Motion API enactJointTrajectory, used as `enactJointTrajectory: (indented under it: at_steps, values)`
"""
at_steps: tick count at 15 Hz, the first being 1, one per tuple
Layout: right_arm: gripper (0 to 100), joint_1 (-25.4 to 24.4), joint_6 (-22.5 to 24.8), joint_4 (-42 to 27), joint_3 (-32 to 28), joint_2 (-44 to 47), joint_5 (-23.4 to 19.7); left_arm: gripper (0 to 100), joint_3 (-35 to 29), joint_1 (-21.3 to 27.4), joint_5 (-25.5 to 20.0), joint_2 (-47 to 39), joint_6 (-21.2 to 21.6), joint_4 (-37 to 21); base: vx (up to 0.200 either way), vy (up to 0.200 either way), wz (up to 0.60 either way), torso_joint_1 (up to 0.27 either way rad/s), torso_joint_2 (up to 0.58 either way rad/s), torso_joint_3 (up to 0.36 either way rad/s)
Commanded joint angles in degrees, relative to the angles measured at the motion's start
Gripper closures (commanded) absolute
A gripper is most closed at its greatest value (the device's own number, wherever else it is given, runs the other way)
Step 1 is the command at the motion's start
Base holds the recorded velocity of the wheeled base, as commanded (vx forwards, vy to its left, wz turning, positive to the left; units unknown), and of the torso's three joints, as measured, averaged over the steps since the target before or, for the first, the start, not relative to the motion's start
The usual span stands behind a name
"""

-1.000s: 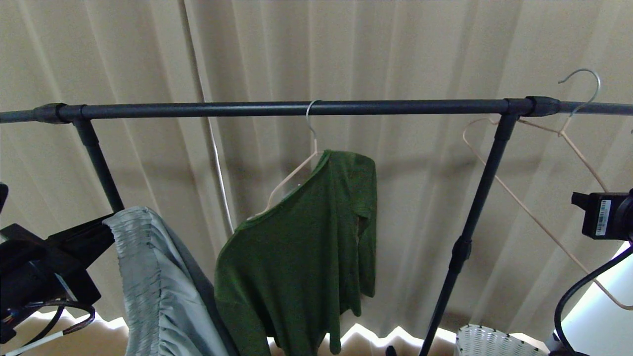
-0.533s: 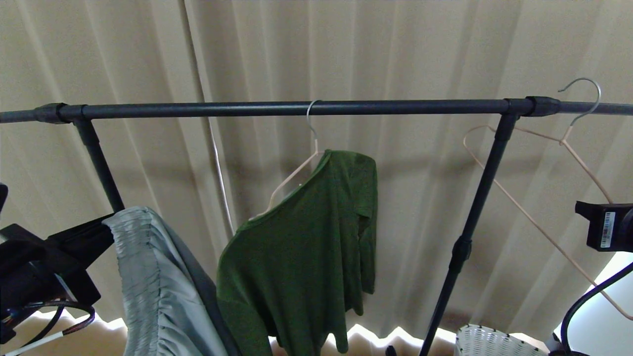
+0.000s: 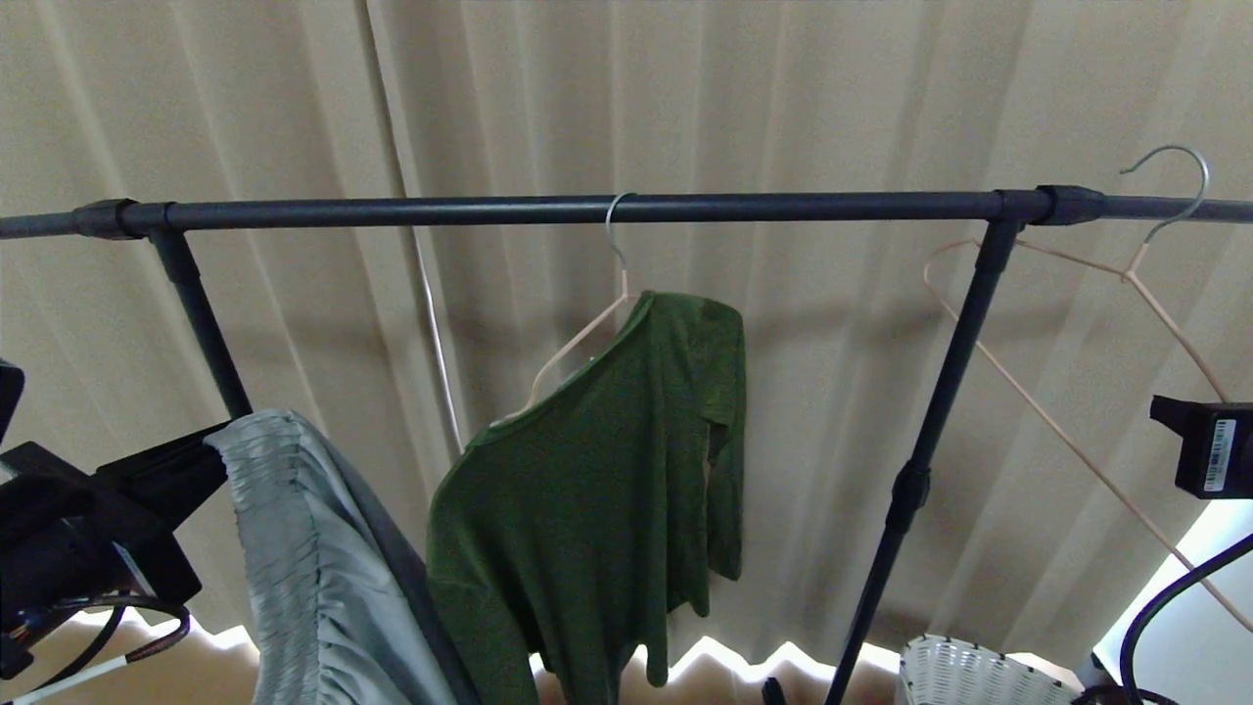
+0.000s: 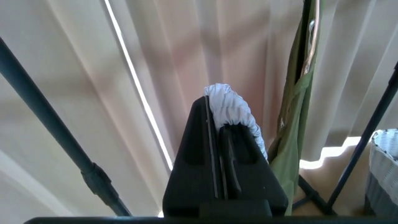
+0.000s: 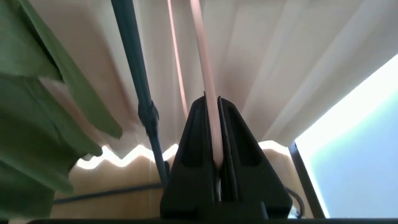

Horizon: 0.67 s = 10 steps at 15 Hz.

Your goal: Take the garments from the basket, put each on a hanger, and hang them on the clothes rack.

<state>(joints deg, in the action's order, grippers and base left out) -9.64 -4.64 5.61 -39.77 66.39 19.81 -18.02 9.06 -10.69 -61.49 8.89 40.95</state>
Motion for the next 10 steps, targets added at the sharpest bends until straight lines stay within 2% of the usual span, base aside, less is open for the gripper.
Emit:
enactJointTrajectory:
  at_steps: [1,10]
  values:
    - [100,-0.03,-0.10,0.02,0.04,-0.12,-0.03,100,0.00,0.00,-0.03,-0.03,-0.01,0.10,-0.200,0.000,0.00,-0.002,0.01,-0.007]
    - [100,-0.03,-0.01,0.02,0.74,-0.12,-0.03,100,0.26,0.00,-0.03,0.05,0.08,0.01,-0.200,0.000,0.00,-0.002,0.00,0.004]
